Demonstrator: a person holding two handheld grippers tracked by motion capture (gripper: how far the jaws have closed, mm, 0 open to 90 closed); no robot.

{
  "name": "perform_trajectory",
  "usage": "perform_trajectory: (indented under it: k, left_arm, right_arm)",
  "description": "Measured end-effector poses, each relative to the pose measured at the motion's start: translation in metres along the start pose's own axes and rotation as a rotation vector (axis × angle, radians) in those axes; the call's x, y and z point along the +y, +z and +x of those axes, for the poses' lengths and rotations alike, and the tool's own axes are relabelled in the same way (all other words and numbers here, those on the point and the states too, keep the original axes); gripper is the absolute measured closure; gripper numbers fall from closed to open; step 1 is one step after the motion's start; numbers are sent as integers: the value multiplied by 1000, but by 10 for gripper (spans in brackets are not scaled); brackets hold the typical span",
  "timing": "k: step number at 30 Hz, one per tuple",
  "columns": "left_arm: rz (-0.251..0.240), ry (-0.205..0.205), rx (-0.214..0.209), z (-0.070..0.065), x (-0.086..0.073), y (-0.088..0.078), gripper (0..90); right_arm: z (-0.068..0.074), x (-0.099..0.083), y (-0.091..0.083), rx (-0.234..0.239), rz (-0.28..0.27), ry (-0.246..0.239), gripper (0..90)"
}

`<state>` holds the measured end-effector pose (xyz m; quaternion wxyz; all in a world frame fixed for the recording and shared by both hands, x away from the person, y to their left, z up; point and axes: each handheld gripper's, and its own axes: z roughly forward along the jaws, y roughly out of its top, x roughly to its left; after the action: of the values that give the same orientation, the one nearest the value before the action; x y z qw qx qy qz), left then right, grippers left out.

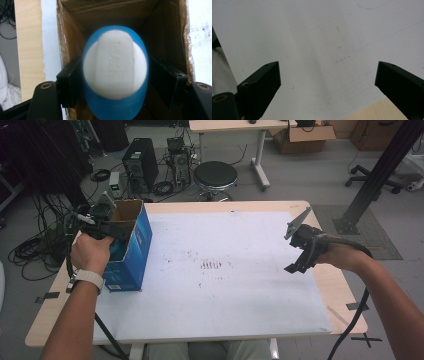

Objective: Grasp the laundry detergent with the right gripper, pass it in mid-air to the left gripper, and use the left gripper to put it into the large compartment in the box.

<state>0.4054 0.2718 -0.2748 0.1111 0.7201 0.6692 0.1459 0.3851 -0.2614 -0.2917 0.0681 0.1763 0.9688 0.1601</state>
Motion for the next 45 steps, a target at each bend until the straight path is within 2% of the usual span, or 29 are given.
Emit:
perform_trajectory:
  k: [3, 10, 15, 22, 25, 30, 33, 41, 45]
  left_arm:
    - [-4, -3, -4, 1, 0, -3, 308]
    - [-10, 0, 27, -1, 2, -13, 255]
    - [-16, -8, 49, 2, 3, -27, 231]
    - [-24, 6, 46, 1, 3, -45, 199]
    - [-30, 9, 34, -1, 3, -53, 179]
    - [-45, 48, 14, -10, 4, -65, 162]
    - [-53, 63, -9, -15, 5, -72, 149]
    - [-77, 103, -38, -27, 7, -88, 128]
    - [-97, 110, -63, -31, 8, -95, 118]
  right_arm:
    - [0, -1, -1, -2, 0, 0, 61]
    - [2, -3, -4, -5, -2, 2, 60]
    - [3, -3, -6, -8, -4, 0, 60]
    - [6, -1, -9, -12, -6, -4, 59]
    - [5, 1, -8, -13, -5, -9, 59]
    - [7, 5, -9, -12, -7, -13, 59]
    - [8, 7, -10, -14, -5, -16, 59]
    - [10, 9, -13, -18, -4, -19, 59]
    - [10, 8, -14, -20, -5, -18, 58]
